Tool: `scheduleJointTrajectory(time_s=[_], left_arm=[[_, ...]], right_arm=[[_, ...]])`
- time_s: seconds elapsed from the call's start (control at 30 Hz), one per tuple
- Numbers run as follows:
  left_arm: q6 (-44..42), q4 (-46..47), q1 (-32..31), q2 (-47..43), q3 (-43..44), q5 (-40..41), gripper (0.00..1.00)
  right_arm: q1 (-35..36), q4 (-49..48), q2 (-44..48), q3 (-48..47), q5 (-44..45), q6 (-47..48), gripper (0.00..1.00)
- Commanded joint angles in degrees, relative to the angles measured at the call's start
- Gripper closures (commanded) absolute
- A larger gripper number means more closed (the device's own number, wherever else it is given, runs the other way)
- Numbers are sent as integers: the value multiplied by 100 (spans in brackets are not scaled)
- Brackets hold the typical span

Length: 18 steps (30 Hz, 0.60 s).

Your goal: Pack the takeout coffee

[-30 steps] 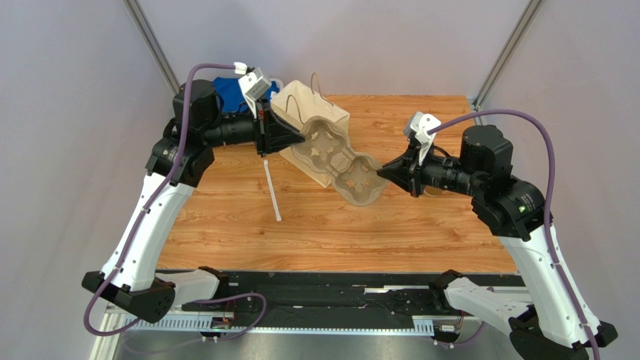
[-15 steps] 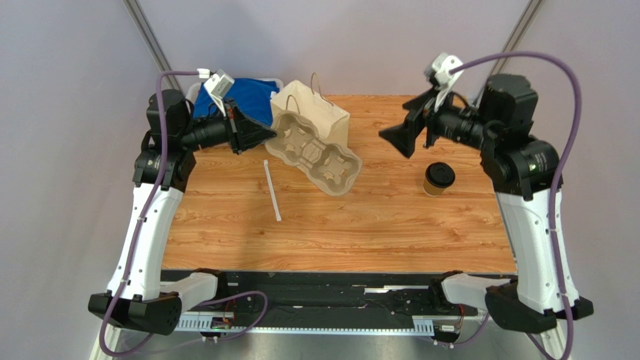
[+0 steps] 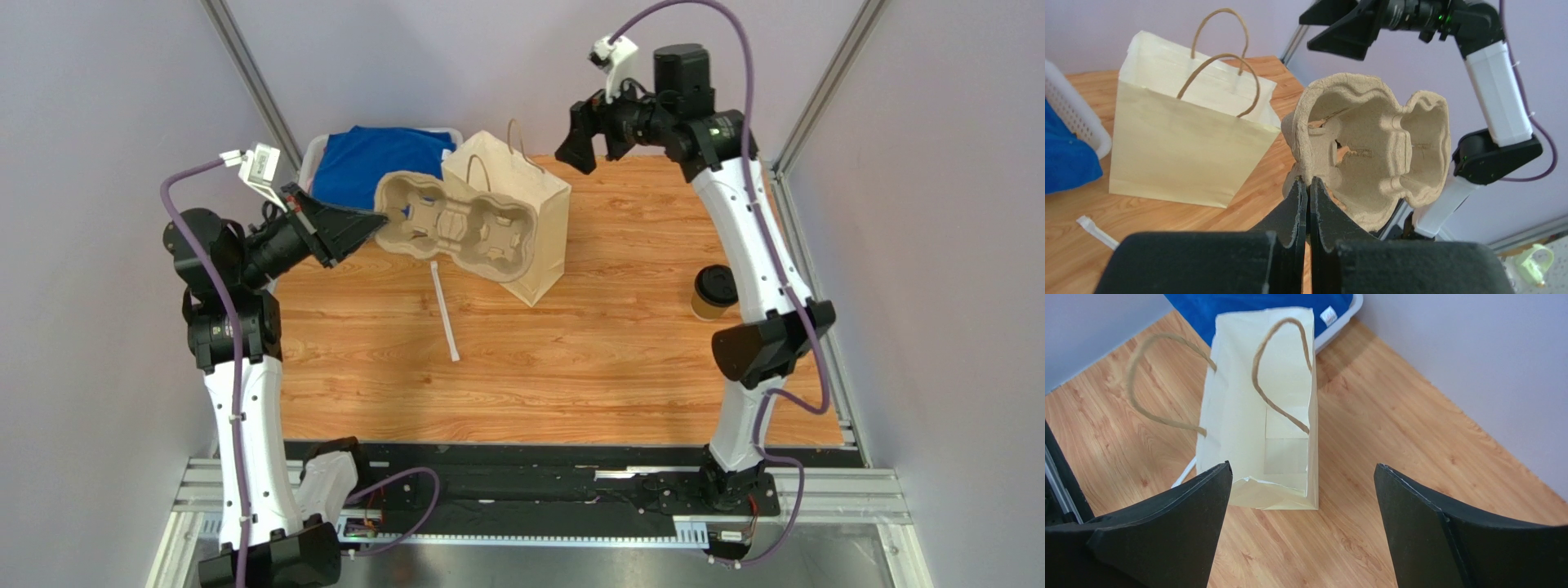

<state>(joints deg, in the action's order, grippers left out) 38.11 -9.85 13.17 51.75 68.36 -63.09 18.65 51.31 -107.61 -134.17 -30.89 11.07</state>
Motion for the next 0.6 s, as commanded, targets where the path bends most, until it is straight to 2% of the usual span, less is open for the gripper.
scheduleJointTrajectory(time_s=[0.0,0.33,0.57], left_arm=[[971,749,414,-191,-95,-55,100],[1032,730,538,-86,46,200,100],[1111,818,582,37,152,253,100]], right_arm=[[305,-42,-198,-268,417,316,9],[630,-490,-857,-189,646,598,14],[736,-587,-946,171,628,756,18]])
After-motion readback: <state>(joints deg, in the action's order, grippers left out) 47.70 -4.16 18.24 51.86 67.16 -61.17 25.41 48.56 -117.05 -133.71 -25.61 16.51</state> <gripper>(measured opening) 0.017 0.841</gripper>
